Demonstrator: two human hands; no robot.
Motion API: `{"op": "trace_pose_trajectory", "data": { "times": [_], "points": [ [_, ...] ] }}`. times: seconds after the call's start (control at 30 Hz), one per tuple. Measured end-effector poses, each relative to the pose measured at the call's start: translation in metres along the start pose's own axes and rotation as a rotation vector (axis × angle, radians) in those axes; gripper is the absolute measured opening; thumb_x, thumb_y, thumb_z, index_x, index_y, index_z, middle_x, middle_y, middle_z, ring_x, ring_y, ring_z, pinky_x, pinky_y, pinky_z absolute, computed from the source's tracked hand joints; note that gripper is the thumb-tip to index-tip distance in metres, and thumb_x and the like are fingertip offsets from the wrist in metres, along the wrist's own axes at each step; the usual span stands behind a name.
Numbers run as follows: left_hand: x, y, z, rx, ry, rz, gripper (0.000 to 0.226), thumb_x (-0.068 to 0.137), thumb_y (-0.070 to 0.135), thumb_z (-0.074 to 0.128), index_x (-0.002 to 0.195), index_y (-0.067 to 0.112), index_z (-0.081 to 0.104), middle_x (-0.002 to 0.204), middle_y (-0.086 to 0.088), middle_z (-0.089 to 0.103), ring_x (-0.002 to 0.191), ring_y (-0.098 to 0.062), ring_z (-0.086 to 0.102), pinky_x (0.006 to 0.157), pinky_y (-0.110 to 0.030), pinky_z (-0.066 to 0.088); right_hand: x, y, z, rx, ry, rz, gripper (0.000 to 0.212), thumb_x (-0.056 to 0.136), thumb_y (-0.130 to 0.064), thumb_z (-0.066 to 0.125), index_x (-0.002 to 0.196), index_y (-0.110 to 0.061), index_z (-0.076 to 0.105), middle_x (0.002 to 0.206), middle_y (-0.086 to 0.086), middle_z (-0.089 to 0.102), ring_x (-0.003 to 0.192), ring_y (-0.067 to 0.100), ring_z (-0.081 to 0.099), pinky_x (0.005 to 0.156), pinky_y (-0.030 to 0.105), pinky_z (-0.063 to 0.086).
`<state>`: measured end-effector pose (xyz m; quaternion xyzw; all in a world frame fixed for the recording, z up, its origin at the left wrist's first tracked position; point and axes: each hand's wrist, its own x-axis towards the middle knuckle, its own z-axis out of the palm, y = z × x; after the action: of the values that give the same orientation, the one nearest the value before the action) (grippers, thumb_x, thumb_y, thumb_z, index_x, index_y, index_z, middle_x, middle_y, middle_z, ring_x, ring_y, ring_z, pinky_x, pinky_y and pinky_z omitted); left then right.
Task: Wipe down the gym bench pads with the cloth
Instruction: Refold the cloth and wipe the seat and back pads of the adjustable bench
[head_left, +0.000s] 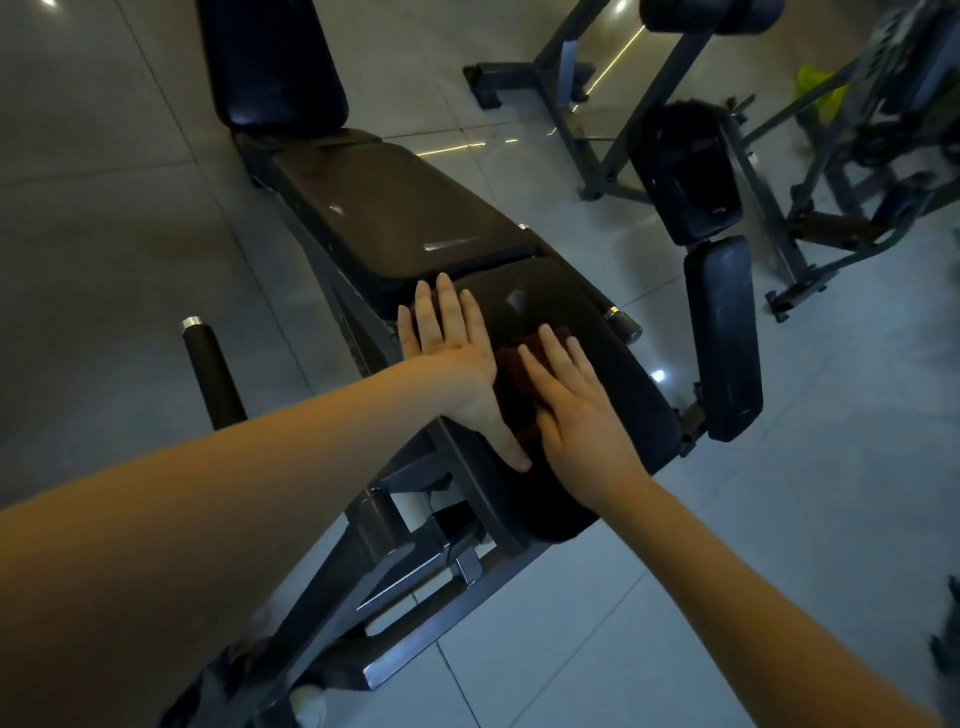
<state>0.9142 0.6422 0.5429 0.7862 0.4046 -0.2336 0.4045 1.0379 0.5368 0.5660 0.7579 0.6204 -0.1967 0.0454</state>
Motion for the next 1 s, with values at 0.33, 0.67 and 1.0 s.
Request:
{"op": "trace_pose_trajectory", "data": {
  "times": [0.33, 0.67, 1.0],
  "points": [
    [0.007, 0.003, 0.001, 0.003, -0.018, -0.024, 0.176, 0.04, 0.078, 0.082, 0.135, -0.003, -0.043, 0.137, -0.029, -0.054, 0.127, -0.046, -0.049, 0.111, -0.06, -0.024, 0.102, -0.009, -0.003, -0.049, 0.107, 0.135, 0.051, 0.103, -0.023, 0.034, 0.153, -0.022, 0.022, 0.164, 0.001, 0.003, 0.15, 0.024, -0.004, 0.122, 0.042, 0.002],
    [0.001, 0.004, -0.002, 0.008, -0.002, -0.036, 0.164, 0.056, 0.07, 0.082, 0.137, -0.001, -0.041, 0.138, -0.028, -0.052, 0.132, -0.044, -0.045, 0.11, -0.057, -0.023, 0.069, -0.011, -0.007, 0.02, 0.11, 0.07, 0.049, 0.102, -0.016, 0.037, 0.15, -0.024, 0.033, 0.163, -0.001, 0.012, 0.15, 0.02, 0.002, 0.119, 0.037, 0.002],
    [0.007, 0.007, 0.001, 0.002, 0.048, -0.059, 0.133, 0.082, 0.051, 0.074, 0.146, 0.0, -0.031, 0.147, -0.026, -0.044, 0.137, -0.045, -0.038, 0.11, -0.055, -0.02, 0.013, 0.002, -0.005, 0.047, 0.02, 0.007, 0.054, 0.1, -0.01, 0.045, 0.149, -0.029, 0.031, 0.161, -0.011, 0.009, 0.143, 0.007, -0.012, 0.117, 0.033, -0.008]
  ]
}}
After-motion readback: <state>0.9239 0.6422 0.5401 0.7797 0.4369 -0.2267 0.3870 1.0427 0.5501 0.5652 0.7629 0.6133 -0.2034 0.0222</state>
